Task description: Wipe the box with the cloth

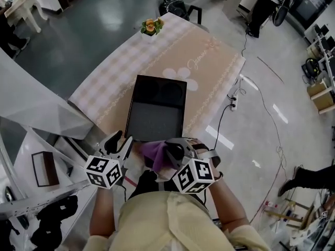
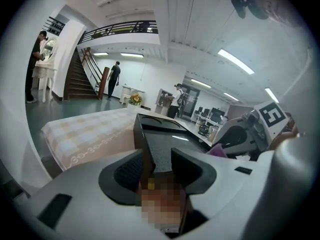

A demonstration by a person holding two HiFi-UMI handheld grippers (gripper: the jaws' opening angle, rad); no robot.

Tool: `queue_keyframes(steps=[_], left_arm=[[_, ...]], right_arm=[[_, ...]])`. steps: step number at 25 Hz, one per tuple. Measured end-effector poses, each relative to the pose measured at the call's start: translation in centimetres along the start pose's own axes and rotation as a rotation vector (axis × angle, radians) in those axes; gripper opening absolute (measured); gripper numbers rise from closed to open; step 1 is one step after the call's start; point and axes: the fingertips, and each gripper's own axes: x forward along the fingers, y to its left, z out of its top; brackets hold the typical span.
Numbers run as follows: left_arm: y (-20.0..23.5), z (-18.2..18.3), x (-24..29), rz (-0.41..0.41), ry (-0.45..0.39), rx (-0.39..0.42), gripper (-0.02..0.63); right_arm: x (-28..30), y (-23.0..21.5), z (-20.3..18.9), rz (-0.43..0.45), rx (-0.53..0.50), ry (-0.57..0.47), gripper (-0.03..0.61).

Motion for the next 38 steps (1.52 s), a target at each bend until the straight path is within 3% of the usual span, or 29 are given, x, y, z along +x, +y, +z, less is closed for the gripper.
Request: queue_keyframes(steps=[15,21,24,26,33,38], left_arm=[[0.4,-0.9,2.2,0.007,0.056,0.023,0.176],[0.4,-1.3,2.5,0.004,0.065,0.015,0.175],[0.5,-1.3,2.4,0.009,0.06,0.008,0.175],[0.5,-1.2,2.3,0.014,0.056,0.006,0.175],[0.6,-0.7,2.2,0.029,0.036,0.012,0.175],[0.6,-0.3,2.4,0.045,0.019,0.01,0.175]], right_arm=[[-3.4,-0.9,-3.2,-0.046,0.178,0.021,0.048],[-8.3,-3.1,-0.7,0.034,0.414,-0.2,0.048],[-11.9,-7.0,0.3,-0.041,0.512,-0.368,0.048],[-13.7,-9.6,-0.5,-0.112,0.532,-0.417,0.048],[-15.0,-17.2,-5.7,-0.391,0.507,-0.331,0.048],[-12.9,-20.8,-8.8,-0.503,0.565,-0.268,0.048]])
